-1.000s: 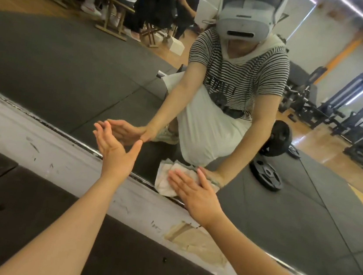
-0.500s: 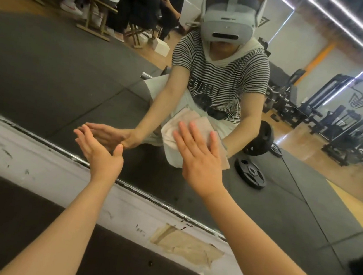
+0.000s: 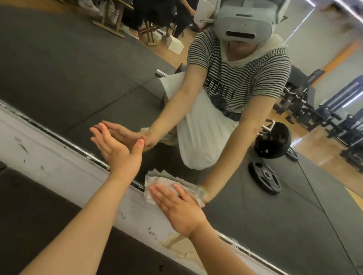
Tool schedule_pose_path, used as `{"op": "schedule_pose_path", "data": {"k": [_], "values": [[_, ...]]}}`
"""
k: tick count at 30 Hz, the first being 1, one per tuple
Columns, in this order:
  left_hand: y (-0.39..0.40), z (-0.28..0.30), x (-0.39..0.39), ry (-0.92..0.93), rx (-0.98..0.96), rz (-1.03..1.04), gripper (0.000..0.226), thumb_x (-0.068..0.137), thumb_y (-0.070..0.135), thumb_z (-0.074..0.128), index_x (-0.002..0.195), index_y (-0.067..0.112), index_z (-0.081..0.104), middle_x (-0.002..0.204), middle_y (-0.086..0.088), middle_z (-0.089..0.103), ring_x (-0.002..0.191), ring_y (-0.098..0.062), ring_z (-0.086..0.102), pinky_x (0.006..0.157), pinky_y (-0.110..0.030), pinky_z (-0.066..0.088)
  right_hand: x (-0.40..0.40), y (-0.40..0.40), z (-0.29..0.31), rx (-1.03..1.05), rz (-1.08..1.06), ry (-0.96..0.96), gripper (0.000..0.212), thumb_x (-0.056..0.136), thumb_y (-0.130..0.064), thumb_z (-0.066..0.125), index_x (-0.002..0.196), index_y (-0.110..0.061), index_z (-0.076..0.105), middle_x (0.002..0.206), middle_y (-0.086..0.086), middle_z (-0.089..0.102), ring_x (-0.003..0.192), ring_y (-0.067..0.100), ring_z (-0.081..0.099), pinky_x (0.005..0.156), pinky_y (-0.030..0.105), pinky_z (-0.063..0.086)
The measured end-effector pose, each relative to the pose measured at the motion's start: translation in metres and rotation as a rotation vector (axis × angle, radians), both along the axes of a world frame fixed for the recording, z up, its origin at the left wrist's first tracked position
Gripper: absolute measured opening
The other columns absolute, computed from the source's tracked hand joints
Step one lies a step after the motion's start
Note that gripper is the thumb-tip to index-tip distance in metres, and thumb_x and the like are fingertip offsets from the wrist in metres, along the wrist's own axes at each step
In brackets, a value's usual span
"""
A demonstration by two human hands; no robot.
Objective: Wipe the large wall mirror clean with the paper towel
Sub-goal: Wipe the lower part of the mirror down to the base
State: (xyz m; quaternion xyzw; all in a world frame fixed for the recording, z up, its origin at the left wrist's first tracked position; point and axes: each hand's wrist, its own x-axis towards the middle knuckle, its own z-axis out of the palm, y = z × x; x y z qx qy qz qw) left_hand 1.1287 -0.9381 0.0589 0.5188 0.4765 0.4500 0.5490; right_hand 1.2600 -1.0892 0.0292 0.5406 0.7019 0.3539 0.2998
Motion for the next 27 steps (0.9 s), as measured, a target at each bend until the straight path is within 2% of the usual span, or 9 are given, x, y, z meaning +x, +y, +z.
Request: {"op": "schedule_pose_path", "data": {"k": [5,9,12,14,16,19,20,23,27], "values": [[0.001,0.0,-0.003,0.044,-0.008,-0.038,0.098,0.093,0.029,0.063,0.153,0.016,-0.014,0.159,-0.005,-0.026,0.146,-0.024,-0.022,0.119,-0.042,-0.001,0.005,0.0,0.007,-0.075,-0.034,0.084,0.083,0.065,-0.038,0.084,0.135,-0.022,0.041,0.146,-0.006,0.04,0.136,0.011,0.026,0.116,0.035,0.022],[0.001,0.002,-0.008,0.08,-0.015,-0.074,0.099,0.093,0.032,0.062,0.152,0.016,-0.016,0.158,-0.005,-0.028,0.146,-0.025,-0.022,0.12,-0.045,0.0,0.007,0.001,0.032,-0.267,-0.053,-0.024,0.074,0.096,-0.026,0.056,0.145,-0.018,0.001,0.158,-0.002,-0.001,0.137,0.014,-0.021,0.112,0.037,-0.02],[-0.001,0.003,-0.009,0.058,-0.002,-0.079,0.1,0.092,0.032,0.063,0.153,0.017,-0.015,0.158,-0.004,-0.027,0.146,-0.024,-0.021,0.119,-0.045,0.001,0.008,0.003,0.064,-0.059,0.047,-0.06,0.069,0.083,-0.028,0.063,0.143,-0.021,0.029,0.153,-0.005,0.028,0.144,0.013,0.012,0.119,0.04,-0.006],[-0.003,0.004,-0.009,0.034,0.009,-0.056,0.101,0.091,0.03,0.065,0.153,0.016,-0.013,0.159,-0.005,-0.025,0.147,-0.024,-0.02,0.119,-0.044,0.002,0.01,0.007,0.09,0.114,0.096,-0.022,0.058,0.088,-0.022,0.047,0.145,-0.021,0.039,0.149,-0.009,0.041,0.143,0.012,0.027,0.119,0.039,-0.005],[-0.005,0.003,-0.009,0.015,0.007,-0.042,0.101,0.09,0.028,0.066,0.154,0.016,-0.011,0.16,-0.004,-0.024,0.147,-0.023,-0.019,0.12,-0.046,0.006,0.01,0.015,0.12,0.268,0.153,-0.019,0.058,0.092,-0.019,0.033,0.15,-0.019,0.026,0.155,-0.007,0.034,0.145,0.015,0.019,0.119,0.037,-0.008],[-0.007,-0.001,-0.01,-0.036,0.034,-0.016,0.102,0.088,0.026,0.069,0.154,0.018,-0.008,0.161,-0.001,-0.021,0.148,-0.022,-0.016,0.12,-0.048,0.012,0.008,0.028,0.157,0.435,0.161,0.03,0.068,0.095,-0.017,0.03,0.155,-0.02,0.001,0.162,-0.007,-0.009,0.148,0.011,-0.009,0.119,0.037,-0.01],[-0.008,-0.002,-0.01,-0.05,0.038,-0.01,0.102,0.088,0.026,0.07,0.154,0.018,-0.007,0.161,0.0,-0.02,0.148,-0.021,-0.016,0.12,-0.048,0.013,0.006,0.03,0.166,0.485,0.164,0.056,0.066,0.094,-0.016,0.031,0.155,-0.02,0.007,0.161,-0.007,-0.009,0.148,0.011,-0.01,0.119,0.037,-0.01],[-0.007,-0.003,-0.007,-0.06,0.038,-0.004,0.101,0.088,0.024,0.07,0.155,0.019,-0.006,0.161,0.0,-0.019,0.148,-0.021,-0.015,0.12,-0.049,0.014,-0.002,0.038,0.181,0.618,0.175,0.129,0.053,0.093,-0.01,0.032,0.145,-0.018,0.034,0.155,-0.005,0.022,0.148,0.01,-0.007,0.119,0.04,-0.004],[-0.006,-0.016,-0.011,-0.058,0.084,0.031,0.098,0.088,0.025,0.069,0.155,0.022,-0.003,0.162,0.001,-0.016,0.15,-0.026,-0.006,0.118,-0.052,0.023,-0.011,0.046,0.164,0.691,0.127,0.179,0.048,0.101,-0.013,0.022,0.148,-0.015,0.03,0.157,0.001,0.018,0.149,0.015,-0.006,0.119,0.044,-0.008]]}}
